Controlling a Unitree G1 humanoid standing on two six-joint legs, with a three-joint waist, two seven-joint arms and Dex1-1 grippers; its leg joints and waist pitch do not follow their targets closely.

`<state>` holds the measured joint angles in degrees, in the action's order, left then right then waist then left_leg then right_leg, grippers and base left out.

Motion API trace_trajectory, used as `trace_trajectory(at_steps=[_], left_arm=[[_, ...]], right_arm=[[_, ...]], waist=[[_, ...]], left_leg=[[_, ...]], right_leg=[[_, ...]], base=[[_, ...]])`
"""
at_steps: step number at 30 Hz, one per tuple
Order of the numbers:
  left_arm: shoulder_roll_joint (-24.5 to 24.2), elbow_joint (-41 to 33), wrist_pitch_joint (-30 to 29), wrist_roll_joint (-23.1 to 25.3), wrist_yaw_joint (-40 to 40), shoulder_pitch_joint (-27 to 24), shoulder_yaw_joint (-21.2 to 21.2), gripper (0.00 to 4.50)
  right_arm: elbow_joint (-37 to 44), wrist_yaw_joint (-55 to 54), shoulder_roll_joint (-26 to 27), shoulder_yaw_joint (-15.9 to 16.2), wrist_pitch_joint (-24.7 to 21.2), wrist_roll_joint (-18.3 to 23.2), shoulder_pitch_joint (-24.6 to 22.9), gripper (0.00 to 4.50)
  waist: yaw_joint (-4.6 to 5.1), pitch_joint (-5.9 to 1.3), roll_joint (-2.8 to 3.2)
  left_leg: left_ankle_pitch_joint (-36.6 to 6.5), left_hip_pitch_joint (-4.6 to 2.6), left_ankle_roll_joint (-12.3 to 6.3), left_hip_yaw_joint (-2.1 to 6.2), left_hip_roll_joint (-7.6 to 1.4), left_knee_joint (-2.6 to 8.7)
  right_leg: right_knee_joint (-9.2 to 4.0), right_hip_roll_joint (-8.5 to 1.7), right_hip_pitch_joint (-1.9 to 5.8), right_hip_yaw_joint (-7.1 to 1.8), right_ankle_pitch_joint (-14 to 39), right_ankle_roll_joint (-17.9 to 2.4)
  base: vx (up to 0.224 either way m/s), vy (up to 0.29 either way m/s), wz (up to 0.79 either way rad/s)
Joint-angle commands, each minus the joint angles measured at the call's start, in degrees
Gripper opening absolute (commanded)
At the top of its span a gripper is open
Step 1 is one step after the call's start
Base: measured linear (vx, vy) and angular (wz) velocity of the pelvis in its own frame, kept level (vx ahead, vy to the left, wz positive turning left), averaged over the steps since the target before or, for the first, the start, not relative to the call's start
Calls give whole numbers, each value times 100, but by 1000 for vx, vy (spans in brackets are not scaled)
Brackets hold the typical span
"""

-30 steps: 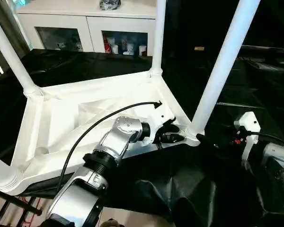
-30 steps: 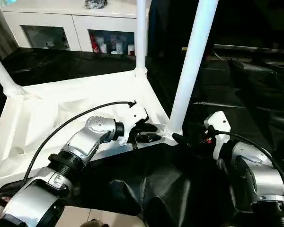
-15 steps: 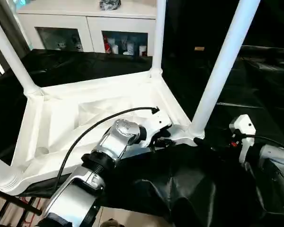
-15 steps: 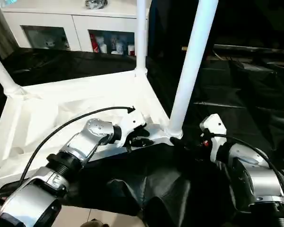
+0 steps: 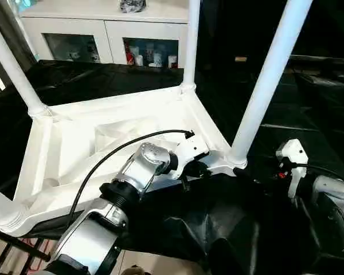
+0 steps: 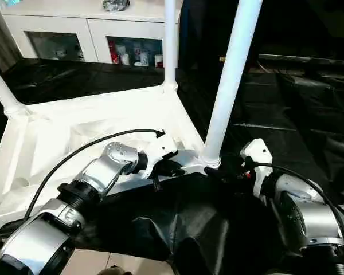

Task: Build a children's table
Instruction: Rotate leg to tighten

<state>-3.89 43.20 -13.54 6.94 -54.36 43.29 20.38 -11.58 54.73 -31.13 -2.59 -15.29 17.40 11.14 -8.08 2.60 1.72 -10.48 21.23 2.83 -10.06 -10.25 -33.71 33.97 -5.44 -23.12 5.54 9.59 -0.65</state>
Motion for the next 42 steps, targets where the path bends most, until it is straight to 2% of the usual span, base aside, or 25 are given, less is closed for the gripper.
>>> trace_trajectory(at_steps=[1,5,7,9,13,18,20,21,24,29,32,33,36,37,42], left_arm=[[-75,58,54,4,-40,81,8,16],[-142,-52,342,-138,-294,22,-41,0],[-264,-259,789,-263,-721,-128,16,0],[-440,-687,871,-470,-1232,-385,53,0],[-641,-1069,850,-599,-1600,-646,116,0],[-783,-1183,1048,-616,-1619,-876,79,0],[-786,-1154,1076,-618,-1586,-915,20,0],[-785,-1164,1070,-623,-1582,-929,-2,0],[-795,-1103,1091,-631,-1555,-950,-70,0],[-811,-1166,1051,-657,-1552,-1005,-58,0],[-814,-1161,1053,-659,-1570,-1013,-56,0],[-812,-1168,1056,-654,-1570,-1024,-57,0],[-808,-1178,1055,-649,-1567,-1039,-61,0],[-808,-1184,1054,-649,-1568,-1046,-61,0],[-812,-1206,1065,-724,-1615,-1100,-107,0]], right_arm=[[74,38,29,-9,-134,95,50,408],[92,36,27,139,-31,-56,26,442],[127,62,34,187,34,-81,0,442],[131,58,6,243,169,-171,-19,442],[155,90,5,296,208,-182,-27,442],[267,242,66,598,276,-271,-95,442],[272,306,119,738,332,-326,-115,442],[259,313,138,764,353,-349,-111,442],[95,166,314,808,505,-428,45,442],[52,183,391,834,481,-358,142,442],[33,258,370,851,466,-319,156,416],[23,276,375,840,479,-327,152,408],[13,296,379,825,488,-340,150,397],[5,308,380,820,496,-338,148,369],[7,368,398,803,475,-252,142,344]], waist=[[-12,-355,-107],[-13,-357,-112],[-11,-354,-114],[-20,-357,-131],[-38,-347,-81],[-10,-330,-92],[-1,-324,-130],[-11,-332,-110],[6,-335,-109],[7,-338,-121],[0,-338,-120],[1,-342,-142],[1,-339,-128],[2,-339,-124],[-1,-345,-121]], left_leg=[[-1097,-21,-576,102,-275,365],[-1108,-21,-543,99,-274,367],[-1096,-16,-535,98,-273,372],[-1067,-16,-532,101,-294,382],[-1163,-45,-492,89,-326,392],[-1267,-23,-441,97,-308,413],[-1261,-22,-436,84,-298,410],[-1245,-25,-429,94,-303,413],[-1232,-26,-389,98,-309,423],[-1196,-32,-405,89,-308,415],[-1151,-23,-434,85,-302,409],[-1123,-21,-443,82,-300,404],[-1134,-26,-441,86,-307,410],[-1137,-27,-439,85,-304,409],[-1085,-22,-455,82,-299,399]], right_leg=[[-498,-397,346,-256,1678,-1040],[-492,-403,342,-261,1689,-1034],[-498,-401,337,-263,1746,-991],[-476,-420,339,-272,1724,-1007],[-464,-412,297,-288,1752,-1066],[-480,-416,308,-289,1964,-957],[-498,-414,297,-295,2087,-894],[-488,-423,301,-295,2114,-884],[-477,-419,287,-300,2074,-893],[-459,-416,293,-310,1923,-939],[-459,-419,298,-310,1917,-928],[-458,-419,302,-311,1909,-914],[-456,-417,295,-308,1945,-910],[-461,-417,294,-308,1956,-905],[-449,-416,300,-308,1871,-929]], base=[[0,0,0],[0,0,0],[0,0,0],[0,0,0],[0,0,0],[0,0,0],[0,0,0],[0,0,0],[0,0,0],[0,0,0],[0,0,0],[0,0,0],[0,0,0],[0,0,0],[0,0,0]])
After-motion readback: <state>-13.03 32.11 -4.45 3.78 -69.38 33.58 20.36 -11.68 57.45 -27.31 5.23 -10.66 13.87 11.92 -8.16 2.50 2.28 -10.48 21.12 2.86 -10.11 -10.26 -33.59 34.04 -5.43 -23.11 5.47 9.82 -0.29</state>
